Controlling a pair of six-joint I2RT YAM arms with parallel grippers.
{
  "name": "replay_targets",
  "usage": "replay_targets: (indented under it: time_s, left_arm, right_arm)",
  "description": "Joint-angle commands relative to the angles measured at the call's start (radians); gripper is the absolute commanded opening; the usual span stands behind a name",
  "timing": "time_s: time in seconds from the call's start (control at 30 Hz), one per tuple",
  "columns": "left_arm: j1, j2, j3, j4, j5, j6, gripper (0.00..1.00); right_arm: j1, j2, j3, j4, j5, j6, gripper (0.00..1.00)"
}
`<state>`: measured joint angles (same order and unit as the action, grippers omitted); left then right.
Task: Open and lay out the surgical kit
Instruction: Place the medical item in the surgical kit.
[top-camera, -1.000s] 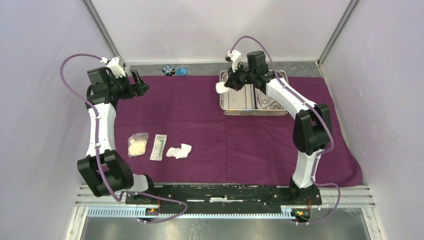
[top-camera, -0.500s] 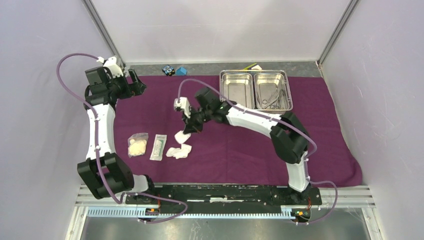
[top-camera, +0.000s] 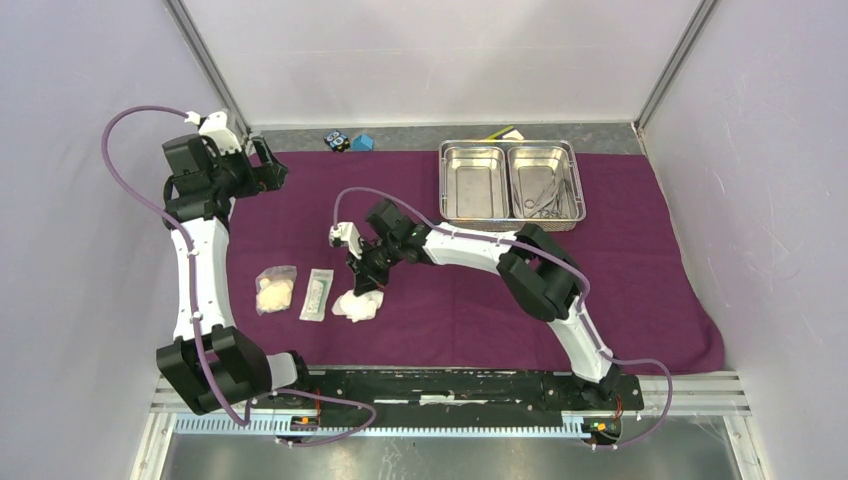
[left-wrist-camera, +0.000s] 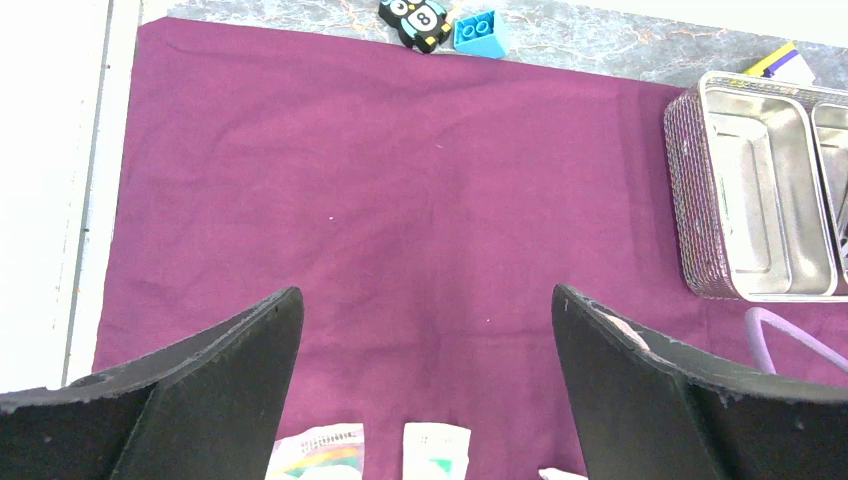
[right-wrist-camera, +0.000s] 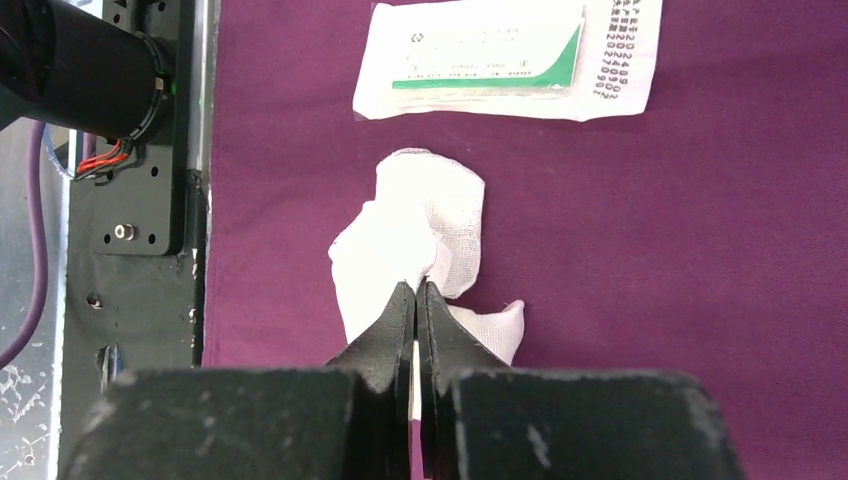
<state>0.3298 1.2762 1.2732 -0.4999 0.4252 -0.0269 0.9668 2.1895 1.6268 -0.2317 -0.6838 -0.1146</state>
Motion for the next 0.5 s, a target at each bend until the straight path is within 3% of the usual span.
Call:
replay_targets:
  time_s: [0.0,0.47]
  left_arm:
    - [0.004,-0.024,-0.005,0.003,0.012,0.019,1.0]
    - [0.005,-0.01,0.002,0.011,0.031,0.014,1.0]
  right_arm:
    - [0.001,0.025,0.034,0.043,-0.025,0.024,0.03]
    - [0.001,0.029,0.123,-0.048,0.038,-0.035,0.4]
